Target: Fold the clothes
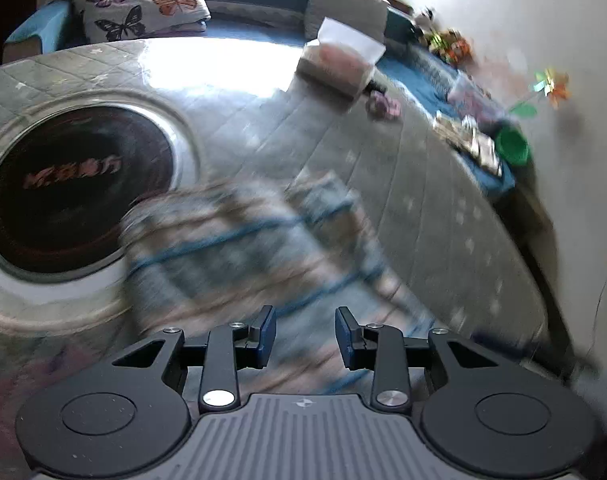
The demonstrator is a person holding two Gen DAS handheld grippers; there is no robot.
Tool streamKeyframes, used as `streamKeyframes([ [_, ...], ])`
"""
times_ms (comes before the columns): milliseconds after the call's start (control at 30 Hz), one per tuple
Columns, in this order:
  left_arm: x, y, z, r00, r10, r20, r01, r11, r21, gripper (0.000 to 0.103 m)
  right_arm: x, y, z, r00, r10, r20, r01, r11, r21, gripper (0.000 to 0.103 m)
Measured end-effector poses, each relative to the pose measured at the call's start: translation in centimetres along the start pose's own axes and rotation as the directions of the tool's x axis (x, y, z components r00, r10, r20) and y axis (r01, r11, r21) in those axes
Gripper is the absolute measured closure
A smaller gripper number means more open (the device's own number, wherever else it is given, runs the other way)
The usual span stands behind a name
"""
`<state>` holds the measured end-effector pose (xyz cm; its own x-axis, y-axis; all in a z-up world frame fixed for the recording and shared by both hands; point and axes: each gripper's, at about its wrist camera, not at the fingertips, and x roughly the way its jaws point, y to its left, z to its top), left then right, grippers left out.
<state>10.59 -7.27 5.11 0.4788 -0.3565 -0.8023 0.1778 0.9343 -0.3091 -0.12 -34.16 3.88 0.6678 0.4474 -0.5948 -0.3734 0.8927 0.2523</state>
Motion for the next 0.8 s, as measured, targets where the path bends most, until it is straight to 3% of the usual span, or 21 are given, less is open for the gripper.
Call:
streamKeyframes([
  [133,-1.4,1.1,-3.4,0.999,0.033,0.004,-0.033,0.994,0.105,0.065,0.8,-0.8,0.5,0.998,0.060,-0.010,-0.059,0.995,0.078,0.067],
  [267,-2.9,1.1,-6.5,0.998,0.051,0.039,-0.059,0.971,0.231,0.061,2.4,-1.4,0.5,0.995,0.090,-0.039,-0.084,0.986,0.147,0.076],
  [533,-3.1,-0.9,-10.3,0.988,0.093,0.126,-0.141,0.875,0.463,0.058,3.3,-1.0,0.8,0.991,0.121,-0.060,-0.107,0.974,0.199,0.094],
  [700,-2.5,-2.0,-12.0,0.978,0.102,0.182,-0.190,0.794,0.578,0.058,2.8,-0.6,1.2,0.992,0.116,-0.054,-0.103,0.975,0.199,0.096],
  [800,-2.1,-2.2,-12.4,0.972,0.111,0.208,-0.218,0.760,0.612,0.062,2.6,-0.3,1.4,0.991,0.119,-0.055,-0.106,0.974,0.199,0.096],
])
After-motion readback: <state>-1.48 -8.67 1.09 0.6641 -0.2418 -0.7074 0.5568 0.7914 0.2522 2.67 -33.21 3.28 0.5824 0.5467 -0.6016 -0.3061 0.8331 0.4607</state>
